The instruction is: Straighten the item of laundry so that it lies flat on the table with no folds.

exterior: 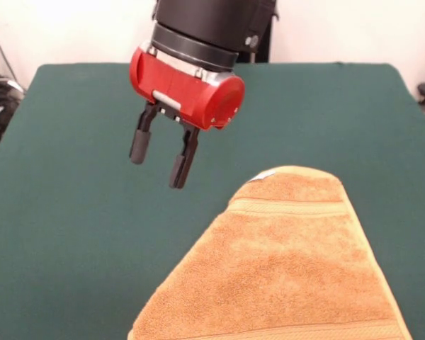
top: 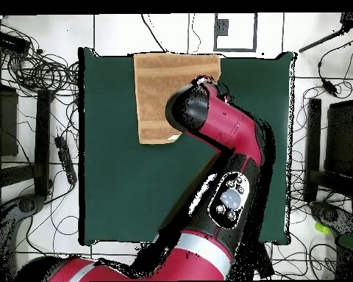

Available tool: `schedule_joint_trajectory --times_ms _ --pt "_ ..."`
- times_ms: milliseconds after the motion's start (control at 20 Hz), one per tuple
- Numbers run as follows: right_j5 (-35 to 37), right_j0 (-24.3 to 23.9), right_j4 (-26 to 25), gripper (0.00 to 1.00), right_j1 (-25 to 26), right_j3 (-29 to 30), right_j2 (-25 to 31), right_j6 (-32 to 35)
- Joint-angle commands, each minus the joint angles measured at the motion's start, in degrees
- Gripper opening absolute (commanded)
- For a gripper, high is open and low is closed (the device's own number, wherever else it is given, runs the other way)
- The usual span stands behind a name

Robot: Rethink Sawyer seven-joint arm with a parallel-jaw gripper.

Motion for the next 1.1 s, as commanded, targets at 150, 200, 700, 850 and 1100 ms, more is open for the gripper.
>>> schedule_joint_trajectory --times_ms 150,200,700,850,1100 --pt "0.8 1.68 -1.84 1.0 3.23 6.81 8.27 8.64" --pt "0.38 1.65 -1.87 1.0 3.24 6.97 8.35 8.7" --pt "2.49 2.83 -3.74 1.0 6.38 4.85 5.37 8.57" --pt "3.76 3.89 -3.84 1.0 8.76 2.67 2.96 10.15" --pt "5.76 5.35 -4.06 1.0 13.74 -1.47 -1.75 12.58"
